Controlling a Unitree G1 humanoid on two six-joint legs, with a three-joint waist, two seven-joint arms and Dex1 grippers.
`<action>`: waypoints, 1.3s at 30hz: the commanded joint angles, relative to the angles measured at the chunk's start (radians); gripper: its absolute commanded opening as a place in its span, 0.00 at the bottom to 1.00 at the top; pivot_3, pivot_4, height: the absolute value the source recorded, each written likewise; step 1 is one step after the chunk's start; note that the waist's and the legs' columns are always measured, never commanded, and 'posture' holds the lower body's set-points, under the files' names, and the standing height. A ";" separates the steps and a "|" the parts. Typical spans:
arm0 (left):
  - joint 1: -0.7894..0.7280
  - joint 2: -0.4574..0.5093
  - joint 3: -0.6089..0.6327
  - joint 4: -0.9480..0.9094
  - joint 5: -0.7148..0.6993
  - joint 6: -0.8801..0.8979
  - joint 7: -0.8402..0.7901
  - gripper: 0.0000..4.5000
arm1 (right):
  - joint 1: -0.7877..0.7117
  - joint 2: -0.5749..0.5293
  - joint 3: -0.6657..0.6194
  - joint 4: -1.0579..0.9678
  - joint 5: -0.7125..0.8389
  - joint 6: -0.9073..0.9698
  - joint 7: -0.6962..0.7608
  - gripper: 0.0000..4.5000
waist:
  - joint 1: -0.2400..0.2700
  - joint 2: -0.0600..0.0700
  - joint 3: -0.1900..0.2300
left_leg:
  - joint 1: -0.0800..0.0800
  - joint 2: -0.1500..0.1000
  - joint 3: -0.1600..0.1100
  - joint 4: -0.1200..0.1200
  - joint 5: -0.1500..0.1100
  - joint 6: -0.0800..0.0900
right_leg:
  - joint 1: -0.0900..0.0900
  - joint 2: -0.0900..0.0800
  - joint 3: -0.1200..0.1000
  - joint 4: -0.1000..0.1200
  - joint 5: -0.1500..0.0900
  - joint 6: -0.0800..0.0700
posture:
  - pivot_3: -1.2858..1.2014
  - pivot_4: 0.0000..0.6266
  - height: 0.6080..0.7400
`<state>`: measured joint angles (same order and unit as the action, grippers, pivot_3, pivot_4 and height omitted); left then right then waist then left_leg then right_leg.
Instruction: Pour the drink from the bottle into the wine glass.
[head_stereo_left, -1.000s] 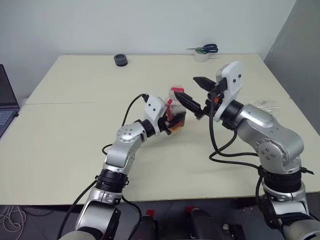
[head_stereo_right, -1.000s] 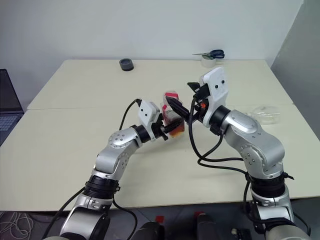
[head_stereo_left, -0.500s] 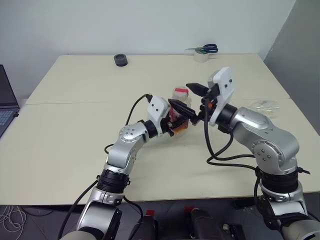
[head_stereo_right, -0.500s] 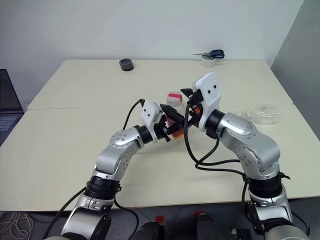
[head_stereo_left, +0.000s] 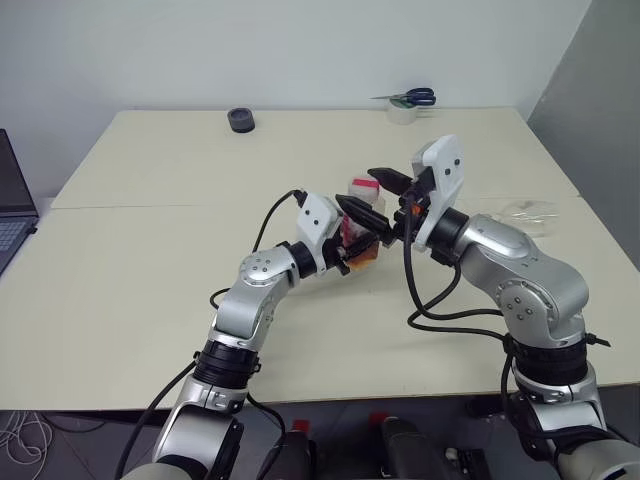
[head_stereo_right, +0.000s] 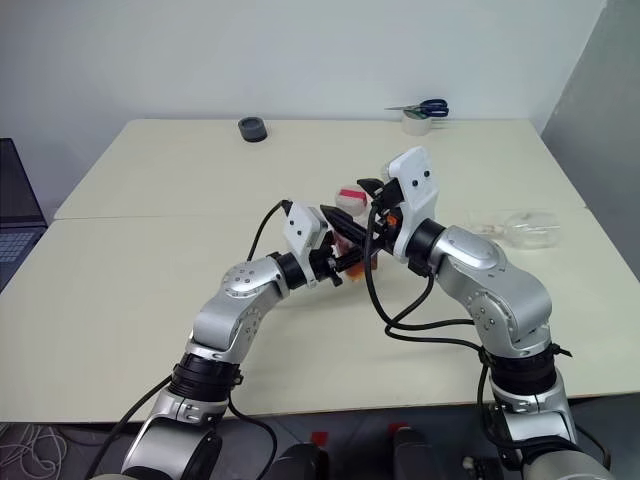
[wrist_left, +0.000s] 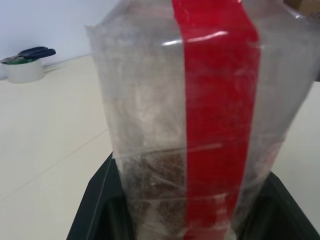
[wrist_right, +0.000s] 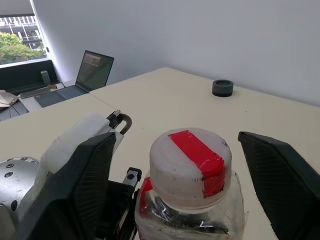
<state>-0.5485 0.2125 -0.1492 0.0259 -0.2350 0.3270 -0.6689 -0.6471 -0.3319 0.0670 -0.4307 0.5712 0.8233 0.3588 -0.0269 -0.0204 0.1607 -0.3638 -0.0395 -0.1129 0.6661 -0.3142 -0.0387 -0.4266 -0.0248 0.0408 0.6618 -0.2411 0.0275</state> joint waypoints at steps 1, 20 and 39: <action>-0.023 -0.004 0.002 -0.044 -0.009 -0.016 -0.005 0.40 | -0.008 -0.003 -0.014 -0.025 0.001 -0.012 0.013 0.64 | 0.000 0.000 0.000 | 0.000 0.000 0.000 0.000 0.000 0.000 | 0.000 0.000 0.000 0.000 0.000 0.000 | 0.52 0.24 1.00; 0.001 0.267 0.070 -0.365 -0.359 0.258 -0.352 0.40 | -0.221 -0.225 -0.053 0.165 0.195 -0.034 0.554 0.41 | -0.005 0.002 0.002 | 0.001 0.000 0.000 0.000 -0.002 0.004 | 0.002 0.001 -0.001 0.000 0.000 0.000 | 0.52 0.24 1.00; -0.056 0.324 0.114 -0.238 -0.347 0.238 -0.328 0.40 | -0.161 -0.282 -0.173 0.013 0.265 0.088 0.356 1.00 | -0.003 0.002 0.002 | -0.001 0.000 0.000 -0.001 0.000 0.001 | 0.000 0.000 0.000 -0.002 0.000 0.000 | 0.52 0.24 1.00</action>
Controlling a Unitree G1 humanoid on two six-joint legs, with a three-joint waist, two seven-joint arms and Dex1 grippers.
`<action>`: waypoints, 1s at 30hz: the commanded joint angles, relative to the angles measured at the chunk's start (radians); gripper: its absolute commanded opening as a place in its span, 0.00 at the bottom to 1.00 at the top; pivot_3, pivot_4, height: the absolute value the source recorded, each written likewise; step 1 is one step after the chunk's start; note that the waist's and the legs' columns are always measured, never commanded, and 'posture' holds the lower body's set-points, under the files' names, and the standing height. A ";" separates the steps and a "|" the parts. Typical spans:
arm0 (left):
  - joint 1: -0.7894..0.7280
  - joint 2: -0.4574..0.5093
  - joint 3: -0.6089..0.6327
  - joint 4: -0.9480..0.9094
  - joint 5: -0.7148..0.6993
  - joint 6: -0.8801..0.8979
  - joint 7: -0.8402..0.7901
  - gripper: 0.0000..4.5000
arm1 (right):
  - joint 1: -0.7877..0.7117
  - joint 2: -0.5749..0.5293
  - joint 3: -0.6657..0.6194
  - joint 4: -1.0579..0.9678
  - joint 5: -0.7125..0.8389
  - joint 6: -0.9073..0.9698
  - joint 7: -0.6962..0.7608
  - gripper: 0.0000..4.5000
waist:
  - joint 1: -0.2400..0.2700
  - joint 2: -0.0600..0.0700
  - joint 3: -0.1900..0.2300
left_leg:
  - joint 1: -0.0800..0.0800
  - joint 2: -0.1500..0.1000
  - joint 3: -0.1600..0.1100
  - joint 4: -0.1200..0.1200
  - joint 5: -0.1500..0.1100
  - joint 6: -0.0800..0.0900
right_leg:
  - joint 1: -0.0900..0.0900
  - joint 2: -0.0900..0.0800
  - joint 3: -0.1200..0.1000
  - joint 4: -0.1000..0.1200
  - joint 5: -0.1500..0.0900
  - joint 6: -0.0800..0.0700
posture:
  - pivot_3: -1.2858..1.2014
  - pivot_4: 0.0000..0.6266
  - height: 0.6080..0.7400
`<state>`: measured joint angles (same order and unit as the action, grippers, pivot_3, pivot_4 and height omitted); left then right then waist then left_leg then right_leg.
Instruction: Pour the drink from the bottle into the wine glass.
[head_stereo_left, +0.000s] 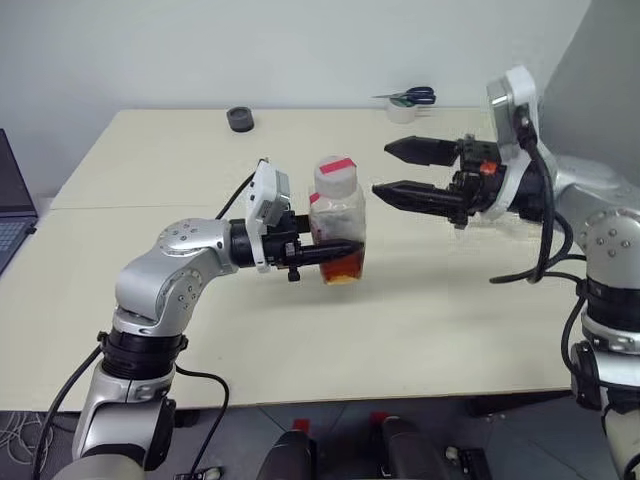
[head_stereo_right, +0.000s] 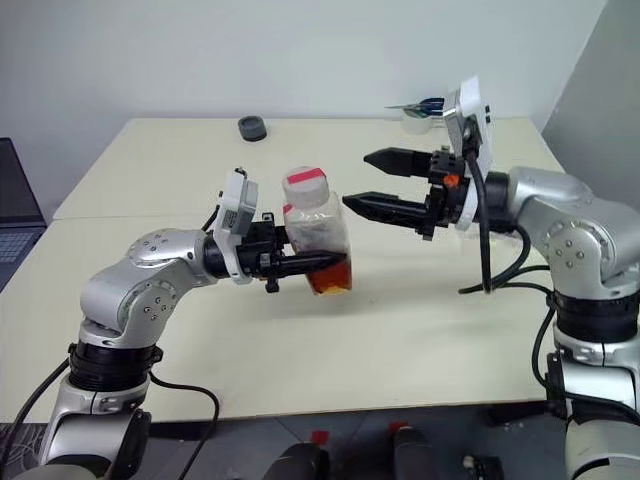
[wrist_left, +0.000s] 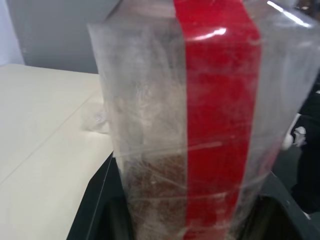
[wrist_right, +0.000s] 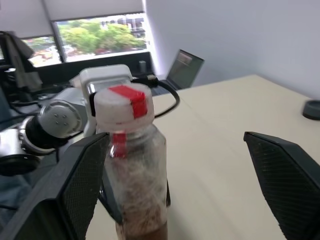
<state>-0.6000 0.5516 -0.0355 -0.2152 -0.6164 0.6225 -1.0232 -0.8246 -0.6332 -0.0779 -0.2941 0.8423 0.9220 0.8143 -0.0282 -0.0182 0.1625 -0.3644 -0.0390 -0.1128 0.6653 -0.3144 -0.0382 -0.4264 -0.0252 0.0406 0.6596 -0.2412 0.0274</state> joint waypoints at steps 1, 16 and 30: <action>-0.006 -0.026 -0.008 0.013 0.054 -0.073 0.040 0.40 | 0.024 0.038 -0.020 -0.152 -0.021 -0.016 -0.145 1.00 | -0.003 0.000 0.000 | 0.000 0.000 0.000 0.000 0.000 0.000 | 0.000 0.000 0.000 0.000 0.000 0.000 | 0.52 0.24 1.00; -0.025 -0.146 -0.083 0.131 0.219 -0.240 0.106 0.40 | 0.070 0.219 0.095 -0.235 -0.184 -0.051 -0.406 1.00 | 0.000 0.000 0.000 | 0.000 0.000 0.001 0.001 0.000 0.000 | -0.001 0.000 0.001 0.002 0.000 0.000 | 0.52 0.24 1.00; -0.029 -0.143 -0.076 0.149 0.225 -0.251 0.095 0.40 | 0.093 0.228 0.079 -0.255 -0.129 -0.013 -0.408 1.00 | -0.001 0.000 0.000 | 0.000 0.000 0.000 0.001 0.000 0.000 | -0.001 0.000 0.000 0.002 0.000 0.000 | 0.52 0.24 1.00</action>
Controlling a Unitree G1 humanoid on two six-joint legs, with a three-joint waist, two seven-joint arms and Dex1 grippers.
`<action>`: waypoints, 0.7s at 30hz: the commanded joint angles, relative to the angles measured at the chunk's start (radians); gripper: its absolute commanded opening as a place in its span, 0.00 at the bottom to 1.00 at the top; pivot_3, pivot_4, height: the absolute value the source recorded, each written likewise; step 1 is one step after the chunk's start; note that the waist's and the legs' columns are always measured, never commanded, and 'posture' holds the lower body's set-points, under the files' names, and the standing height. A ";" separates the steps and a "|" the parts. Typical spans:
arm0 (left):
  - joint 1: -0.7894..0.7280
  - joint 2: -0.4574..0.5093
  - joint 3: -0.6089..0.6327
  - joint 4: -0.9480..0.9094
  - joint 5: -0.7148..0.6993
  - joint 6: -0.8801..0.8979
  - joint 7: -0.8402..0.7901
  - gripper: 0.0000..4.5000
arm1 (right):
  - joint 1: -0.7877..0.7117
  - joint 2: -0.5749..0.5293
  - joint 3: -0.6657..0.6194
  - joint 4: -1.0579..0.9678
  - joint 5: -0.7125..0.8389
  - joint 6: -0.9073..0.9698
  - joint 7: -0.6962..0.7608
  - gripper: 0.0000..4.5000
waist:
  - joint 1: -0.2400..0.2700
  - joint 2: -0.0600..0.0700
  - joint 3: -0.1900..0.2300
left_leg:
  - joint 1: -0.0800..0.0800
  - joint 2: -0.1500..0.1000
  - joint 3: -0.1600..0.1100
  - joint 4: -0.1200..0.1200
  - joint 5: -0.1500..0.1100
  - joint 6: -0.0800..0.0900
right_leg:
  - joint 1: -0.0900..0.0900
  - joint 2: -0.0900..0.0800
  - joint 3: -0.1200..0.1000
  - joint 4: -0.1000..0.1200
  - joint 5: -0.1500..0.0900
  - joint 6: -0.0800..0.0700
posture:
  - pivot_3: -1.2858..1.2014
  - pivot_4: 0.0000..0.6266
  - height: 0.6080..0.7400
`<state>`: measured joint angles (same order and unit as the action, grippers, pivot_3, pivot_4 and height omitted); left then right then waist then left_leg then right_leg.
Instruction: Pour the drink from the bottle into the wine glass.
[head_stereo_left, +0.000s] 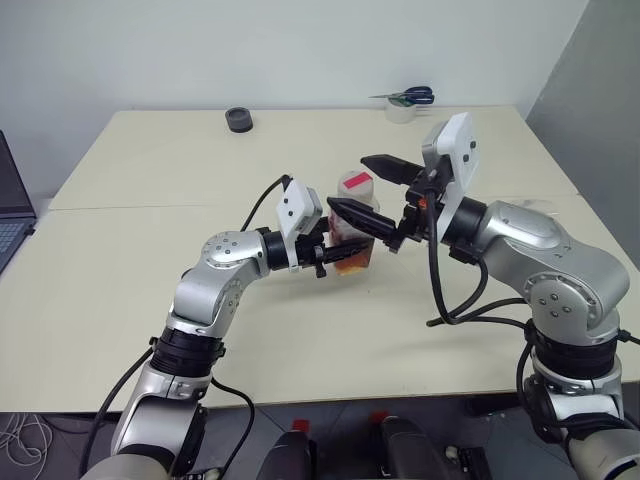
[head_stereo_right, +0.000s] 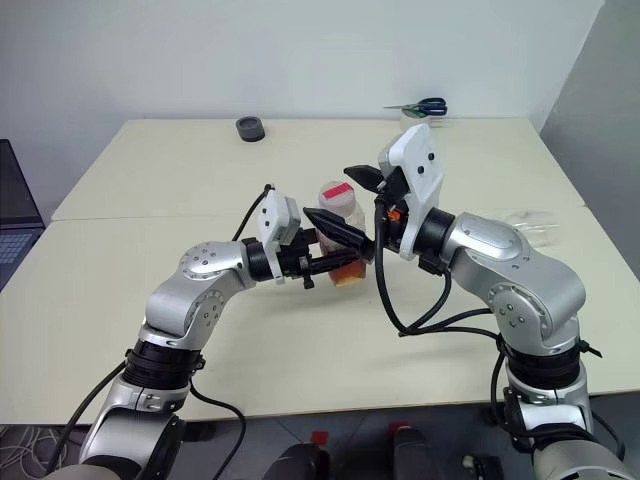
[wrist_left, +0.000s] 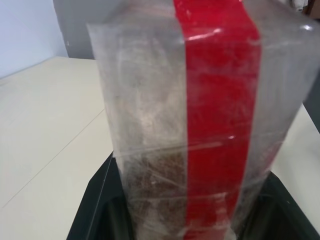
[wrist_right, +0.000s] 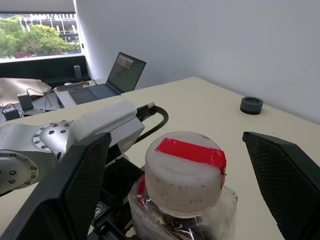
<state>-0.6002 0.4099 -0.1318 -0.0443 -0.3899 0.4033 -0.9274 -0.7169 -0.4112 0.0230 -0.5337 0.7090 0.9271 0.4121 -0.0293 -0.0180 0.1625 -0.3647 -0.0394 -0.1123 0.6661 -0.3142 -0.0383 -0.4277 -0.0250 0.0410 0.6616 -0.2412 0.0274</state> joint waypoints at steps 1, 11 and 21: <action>-0.030 -0.002 0.021 -0.020 -0.001 -0.032 0.000 0.40 | -0.016 0.005 -0.019 -0.014 0.001 -0.021 -0.006 1.00 | 0.000 0.000 0.000 | 0.000 0.000 0.000 0.000 0.000 0.000 | 0.000 0.000 0.000 0.000 0.000 0.000 | 0.52 0.24 1.00; -0.036 0.000 0.024 -0.018 0.000 -0.033 -0.001 0.40 | -0.006 -0.001 0.002 -0.018 -0.017 -0.026 0.015 0.62 | 0.000 0.000 0.000 | 0.000 0.000 0.000 0.000 0.000 0.000 | 0.000 0.000 0.000 0.000 0.000 0.000 | 0.52 0.24 1.00; -0.035 0.007 0.030 -0.057 -0.025 -0.002 -0.010 0.40 | -0.013 -0.013 0.001 0.008 -0.022 -0.044 0.047 0.40 | 0.000 0.000 0.000 | 0.000 0.000 0.000 0.000 0.000 0.000 | 0.000 0.000 0.000 0.000 0.000 0.000 | 0.52 0.24 1.00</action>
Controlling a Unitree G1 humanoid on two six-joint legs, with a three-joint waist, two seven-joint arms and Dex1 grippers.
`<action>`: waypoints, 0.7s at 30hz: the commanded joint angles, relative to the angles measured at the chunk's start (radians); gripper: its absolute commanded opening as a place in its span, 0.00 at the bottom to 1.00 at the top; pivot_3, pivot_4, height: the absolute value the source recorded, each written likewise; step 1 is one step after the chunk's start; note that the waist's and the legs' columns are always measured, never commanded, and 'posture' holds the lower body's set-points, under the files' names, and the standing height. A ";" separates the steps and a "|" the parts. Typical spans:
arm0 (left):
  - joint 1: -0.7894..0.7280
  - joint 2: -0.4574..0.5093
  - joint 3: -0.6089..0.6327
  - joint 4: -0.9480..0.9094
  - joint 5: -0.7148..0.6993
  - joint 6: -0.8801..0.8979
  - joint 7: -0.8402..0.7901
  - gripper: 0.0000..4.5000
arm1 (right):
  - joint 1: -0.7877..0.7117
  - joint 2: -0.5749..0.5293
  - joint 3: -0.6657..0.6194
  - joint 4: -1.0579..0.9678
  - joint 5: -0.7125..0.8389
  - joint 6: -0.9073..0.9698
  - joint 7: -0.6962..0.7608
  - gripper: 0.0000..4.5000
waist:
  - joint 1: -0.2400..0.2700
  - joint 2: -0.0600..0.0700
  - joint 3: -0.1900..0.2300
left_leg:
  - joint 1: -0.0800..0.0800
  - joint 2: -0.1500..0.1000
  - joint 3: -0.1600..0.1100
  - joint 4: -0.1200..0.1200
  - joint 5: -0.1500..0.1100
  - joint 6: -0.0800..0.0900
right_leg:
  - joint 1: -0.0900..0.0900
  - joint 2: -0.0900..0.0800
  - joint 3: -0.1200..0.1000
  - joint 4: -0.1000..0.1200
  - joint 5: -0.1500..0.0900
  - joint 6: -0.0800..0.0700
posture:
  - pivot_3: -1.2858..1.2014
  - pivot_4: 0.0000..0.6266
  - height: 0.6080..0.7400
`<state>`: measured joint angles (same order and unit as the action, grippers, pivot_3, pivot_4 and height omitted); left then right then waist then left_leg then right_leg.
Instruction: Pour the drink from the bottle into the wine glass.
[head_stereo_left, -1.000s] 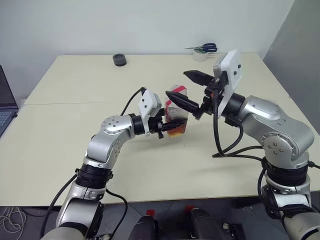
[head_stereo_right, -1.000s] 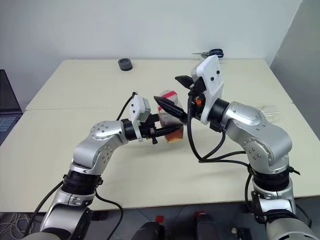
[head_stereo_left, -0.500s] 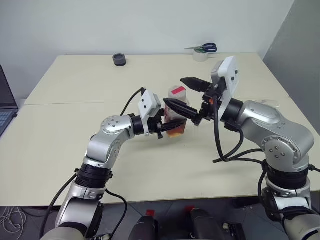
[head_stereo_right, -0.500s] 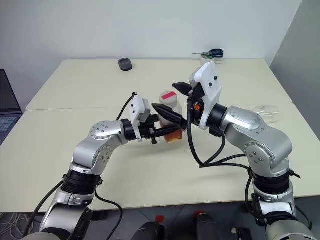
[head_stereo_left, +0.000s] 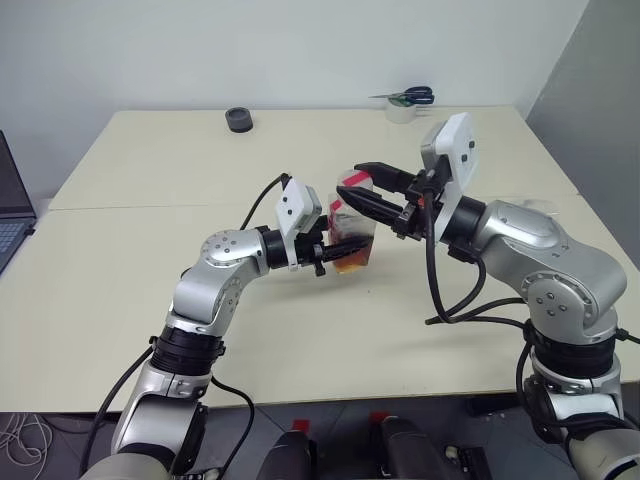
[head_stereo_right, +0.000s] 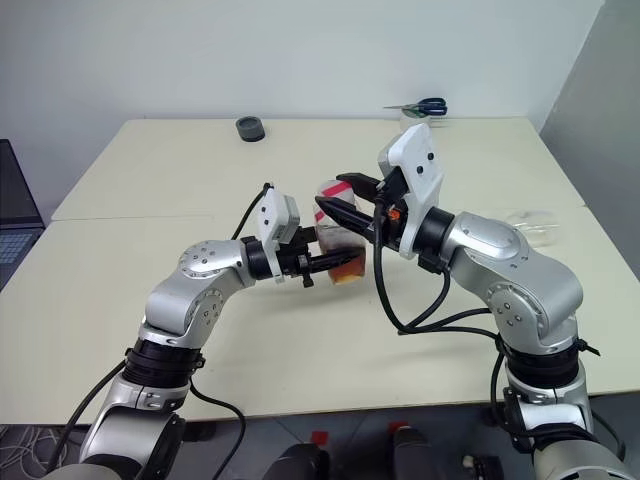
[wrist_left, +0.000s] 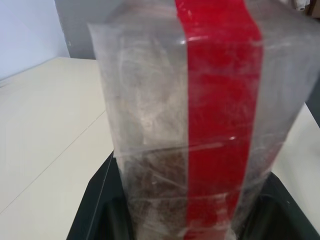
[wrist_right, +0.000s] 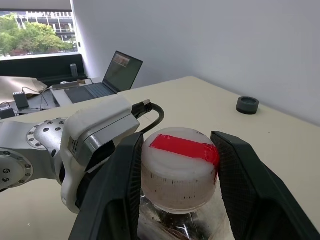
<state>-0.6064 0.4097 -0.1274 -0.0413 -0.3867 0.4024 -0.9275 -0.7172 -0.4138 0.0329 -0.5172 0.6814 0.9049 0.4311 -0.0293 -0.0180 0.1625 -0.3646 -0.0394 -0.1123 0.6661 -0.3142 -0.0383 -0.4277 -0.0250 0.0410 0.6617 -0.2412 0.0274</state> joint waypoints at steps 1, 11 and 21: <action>-0.028 0.013 0.027 -0.073 -0.041 0.011 -0.021 0.40 | -0.020 -0.020 -0.016 0.003 0.012 -0.028 0.049 0.40 | 0.000 0.000 0.000 | 0.000 0.000 0.000 0.000 0.000 0.000 | 0.000 0.000 0.000 0.000 0.000 0.000 | 0.52 0.24 1.00; -0.047 0.179 0.027 -0.201 -0.214 0.109 -0.295 0.40 | -0.302 -0.190 0.023 0.430 0.107 -0.062 0.636 0.40 | -0.004 0.000 0.000 | 0.002 0.000 0.000 0.000 -0.002 0.004 | 0.002 0.002 -0.001 -0.001 0.000 0.000 | 0.52 0.24 1.00; -0.068 0.159 0.075 -0.172 -0.202 0.131 -0.186 0.40 | -0.199 -0.255 -0.130 0.280 0.180 0.048 0.499 0.99 | 0.002 0.000 0.000 | -0.001 0.000 -0.001 0.000 0.000 0.001 | 0.001 -0.001 -0.001 -0.003 0.000 0.000 | 0.52 0.24 1.00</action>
<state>-0.6734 0.5744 -0.0892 -0.1786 -0.5695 0.5419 -1.1351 -0.9213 -0.6598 -0.0412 -0.1576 0.8236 0.9269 0.9866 -0.0270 -0.0178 0.1629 -0.3655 -0.0394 -0.1131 0.6658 -0.3145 -0.0379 -0.4268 -0.0260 0.0399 0.6590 -0.2412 0.0274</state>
